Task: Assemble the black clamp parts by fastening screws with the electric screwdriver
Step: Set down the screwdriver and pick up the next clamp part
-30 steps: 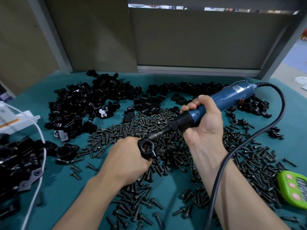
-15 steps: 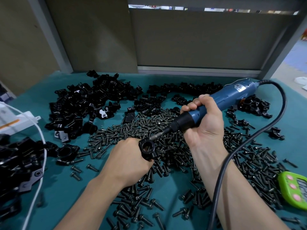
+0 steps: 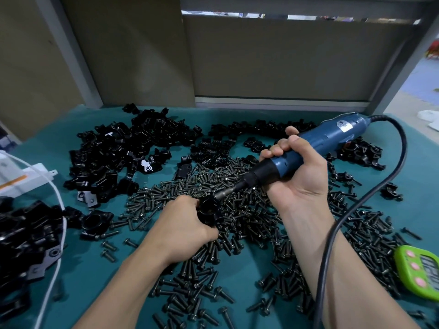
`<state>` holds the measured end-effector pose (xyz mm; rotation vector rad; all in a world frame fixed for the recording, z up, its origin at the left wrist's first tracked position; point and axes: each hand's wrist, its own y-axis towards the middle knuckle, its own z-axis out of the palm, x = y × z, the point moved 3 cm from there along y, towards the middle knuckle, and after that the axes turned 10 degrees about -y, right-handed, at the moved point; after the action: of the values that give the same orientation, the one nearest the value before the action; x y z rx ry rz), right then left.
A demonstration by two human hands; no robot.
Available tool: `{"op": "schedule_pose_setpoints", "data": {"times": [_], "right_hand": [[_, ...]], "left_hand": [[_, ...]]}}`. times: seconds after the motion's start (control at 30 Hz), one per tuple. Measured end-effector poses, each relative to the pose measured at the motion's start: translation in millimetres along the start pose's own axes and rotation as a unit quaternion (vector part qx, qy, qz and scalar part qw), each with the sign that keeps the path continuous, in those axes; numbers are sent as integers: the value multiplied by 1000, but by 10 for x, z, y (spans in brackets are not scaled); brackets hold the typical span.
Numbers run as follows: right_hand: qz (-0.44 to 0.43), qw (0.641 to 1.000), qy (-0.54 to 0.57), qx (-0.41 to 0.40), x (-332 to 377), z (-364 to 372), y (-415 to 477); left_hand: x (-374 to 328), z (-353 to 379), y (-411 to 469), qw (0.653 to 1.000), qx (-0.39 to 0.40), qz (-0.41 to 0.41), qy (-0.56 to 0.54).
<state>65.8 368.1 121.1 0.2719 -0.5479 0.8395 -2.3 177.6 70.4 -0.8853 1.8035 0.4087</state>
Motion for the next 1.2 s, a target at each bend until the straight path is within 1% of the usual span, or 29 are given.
{"op": "schedule_pose_setpoints", "data": {"times": [0.1,0.13,0.17,0.2,0.27,0.33,0.37,0.4,0.43,0.47,0.53,0.57,0.6,0.7,0.73,0.8,0.87,0.93,1.0,1.03,1.07,1.13,1.17,1.2], "right_hand": [[-1,999,20,-41,84,-28,-7],[5,998,19,-66,132,-57,4],[14,996,5,-93,190,-92,22],[27,992,-25,-120,253,-131,44],[54,977,-131,-163,373,-185,69],[63,946,-268,-172,465,-183,78],[59,922,-347,-161,501,-157,80],[49,888,-434,-142,532,-126,74],[34,842,-525,-119,554,-90,66],[16,775,-623,-103,569,-56,61],[-25,600,-795,-91,562,-1,16],[-41,536,-839,-85,524,16,-22],[-44,505,-858,-79,467,26,-71],[-15,451,-889,-74,225,3,-178],[5,428,-901,-74,140,-17,-200],[37,400,-912,-79,-12,-54,-245],[31,385,-919,-79,-130,-72,-298],[12,379,-922,-81,-183,-31,-369],[-22,359,-930,-73,-175,71,-459],[-50,362,-929,-60,-159,143,-515],[-80,395,-914,-46,-140,215,-584],[-103,518,-849,-9,-121,375,-757],[-93,567,-818,16,-143,437,-850],[-74,596,-798,43,-199,473,-937]], "left_hand": [[-5,-49,-35,994,87,-21,-67],[-15,-83,-56,991,96,-18,-89],[-12,-120,-57,990,82,-11,-116],[-4,-161,-53,988,46,-1,-146],[7,-207,-41,974,-36,30,-221],[12,-217,-22,945,-76,61,-312],[25,-223,-6,928,-80,72,-357],[30,-236,5,912,-80,74,-394],[52,-255,24,903,-79,73,-415],[70,-277,41,900,-77,69,-424],[104,-304,65,897,-85,61,-429],[121,-312,64,901,-92,54,-420],[143,-315,63,909,-104,39,-402],[182,-321,52,939,-145,1,-311],[184,-321,54,945,-156,-3,-287],[165,-319,67,947,-171,6,-271],[127,-322,69,947,-176,25,-267],[94,-328,55,949,-168,52,-262],[63,-326,36,951,-155,77,-254],[46,-313,28,953,-148,83,-249],[31,-290,13,955,-138,89,-246],[15,-239,-4,954,-128,100,-251],[6,-217,-16,953,-130,101,-254],[-8,-205,-37,952,-134,103,-254]]}}
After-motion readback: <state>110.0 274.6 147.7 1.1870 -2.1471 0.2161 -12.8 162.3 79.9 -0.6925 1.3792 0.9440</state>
